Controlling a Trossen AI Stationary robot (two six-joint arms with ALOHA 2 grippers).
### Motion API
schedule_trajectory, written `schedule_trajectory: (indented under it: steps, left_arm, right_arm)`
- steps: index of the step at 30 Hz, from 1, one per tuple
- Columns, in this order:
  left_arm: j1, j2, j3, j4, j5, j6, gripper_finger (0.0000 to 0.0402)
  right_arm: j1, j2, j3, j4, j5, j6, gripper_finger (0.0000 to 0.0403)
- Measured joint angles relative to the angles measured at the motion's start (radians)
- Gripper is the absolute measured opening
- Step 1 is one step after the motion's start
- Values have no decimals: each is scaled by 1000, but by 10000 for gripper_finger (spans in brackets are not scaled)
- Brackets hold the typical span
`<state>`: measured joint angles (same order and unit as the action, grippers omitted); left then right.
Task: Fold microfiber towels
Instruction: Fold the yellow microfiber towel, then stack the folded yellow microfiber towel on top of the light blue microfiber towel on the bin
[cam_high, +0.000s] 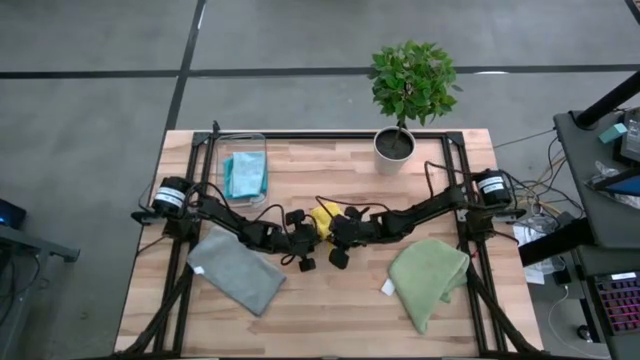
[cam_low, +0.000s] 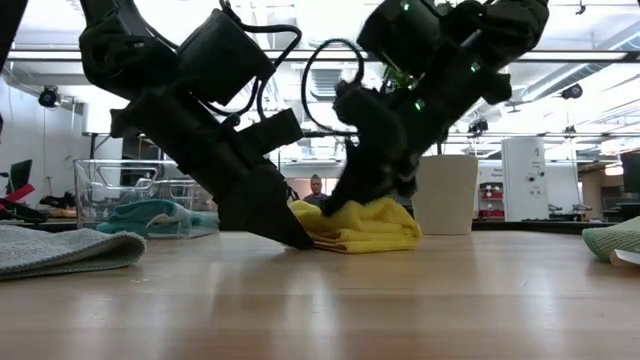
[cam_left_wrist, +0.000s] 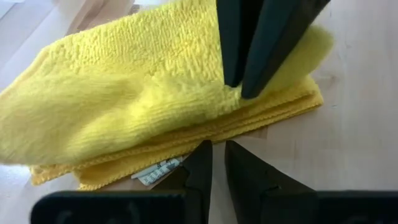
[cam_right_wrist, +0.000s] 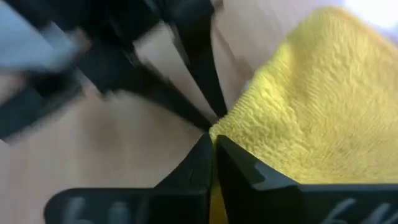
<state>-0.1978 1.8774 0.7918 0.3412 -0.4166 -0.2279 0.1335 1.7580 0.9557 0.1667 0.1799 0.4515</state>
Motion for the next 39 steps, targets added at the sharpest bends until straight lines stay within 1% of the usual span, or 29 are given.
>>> schedule_trajectory:
  steps: [8, 15, 17, 19, 21, 24, 27, 30, 33, 36, 39]
  left_arm:
    - [0, 0, 0, 0, 0, 0, 33]
    - [0, -6, 0, -2, 2, 7, 33]
    - [0, -20, 0, -24, 6, 9, 33]
    - [-2, -52, -2, -81, 16, 9, 33]
    - [-2, -92, -2, -142, 27, 7, 33]
    - [-3, -158, -2, -234, 30, 1, 33]
    - [-3, -220, -2, -253, 30, 15, 33]
    - [-1, -262, 0, -227, 11, 67, 33]
    - [10, -270, 0, -182, -36, 131, 33]
    - [29, -261, 0, -134, -47, 157, 33]
    - [51, -228, -1, -96, -56, 158, 33]
  right_arm:
    - [3, 33, 19, 12, -6, 14, 9]
    - [6, 105, 21, 63, -23, 59, 9]
    - [6, 112, 21, 64, -23, 64, 9]
    - [6, 118, 21, 68, -22, 64, 11]
    - [6, 117, 21, 67, -23, 65, 20]
    - [6, 111, 21, 68, -27, 63, 43]
    - [6, 98, 19, 68, -47, 42, 73]
    - [6, 66, 18, 62, -79, 11, 100]
    - [6, 19, 16, 46, -85, -14, 119]
    - [9, -39, 11, -3, -85, -55, 128]
    - [11, -95, -3, -50, -79, -99, 124]
